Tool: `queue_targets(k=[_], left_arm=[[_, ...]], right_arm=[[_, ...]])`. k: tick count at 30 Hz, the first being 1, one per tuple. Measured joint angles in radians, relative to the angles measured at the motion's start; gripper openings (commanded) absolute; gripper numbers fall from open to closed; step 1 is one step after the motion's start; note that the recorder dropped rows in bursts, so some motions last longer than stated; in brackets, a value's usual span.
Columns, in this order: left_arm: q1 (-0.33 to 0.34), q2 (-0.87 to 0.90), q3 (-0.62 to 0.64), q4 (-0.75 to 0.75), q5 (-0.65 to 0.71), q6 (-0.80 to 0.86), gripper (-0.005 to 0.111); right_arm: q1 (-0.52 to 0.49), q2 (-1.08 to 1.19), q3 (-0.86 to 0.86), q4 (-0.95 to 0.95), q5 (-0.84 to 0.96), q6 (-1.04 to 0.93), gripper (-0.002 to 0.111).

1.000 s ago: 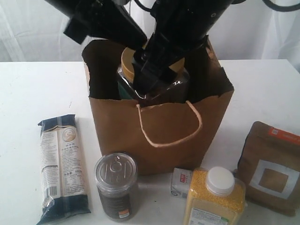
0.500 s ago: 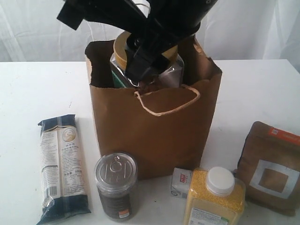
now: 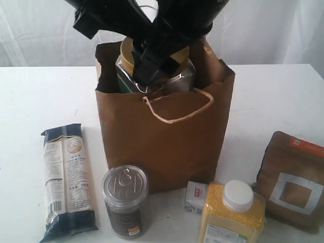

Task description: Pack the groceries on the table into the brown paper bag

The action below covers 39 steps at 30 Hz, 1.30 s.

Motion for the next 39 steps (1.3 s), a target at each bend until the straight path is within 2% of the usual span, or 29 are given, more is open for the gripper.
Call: queue_targets(k=[2, 4, 7, 15, 19, 26, 33, 39], left_arm=[[0.000, -0.008, -0.021, 0.018, 0.000, -0.021, 0.000], [0.000, 0.025, 0.113, -0.045, -0.021, -0.021, 0.000], [0.002, 0.043, 0.158, -0.089, -0.031, -0.015, 0.000], [0.002, -0.011, 0.026, 0.014, -0.001, -0.044, 0.000], [0.000, -0.031, 0.008, 0.042, 0.001, -0.051, 0.000], [0.000, -0.049, 0.026, 0.060, 0.001, -0.053, 0.000], [-0.002, -0.013, 0.182, 0.020, -0.036, -0.062, 0.000], [-0.013, -0.017, 0.149, 0.052, -0.054, -0.066, 0.000]], right_arm=[[0.000, 0.000, 0.000, 0.000, -0.004, 0.000, 0.090], [0.002, 0.004, -0.018, -0.014, 0.049, -0.002, 0.091], [0.000, 0.024, -0.020, -0.046, 0.099, 0.002, 0.091], [0.004, 0.003, -0.061, -0.004, 0.041, -0.009, 0.091], [0.010, -0.002, -0.067, 0.011, 0.022, -0.011, 0.091], [0.010, 0.000, -0.068, 0.035, 0.025, -0.011, 0.091], [0.006, 0.036, -0.044, -0.014, 0.102, -0.022, 0.091], [-0.001, 0.040, -0.041, -0.029, 0.102, -0.022, 0.091]])
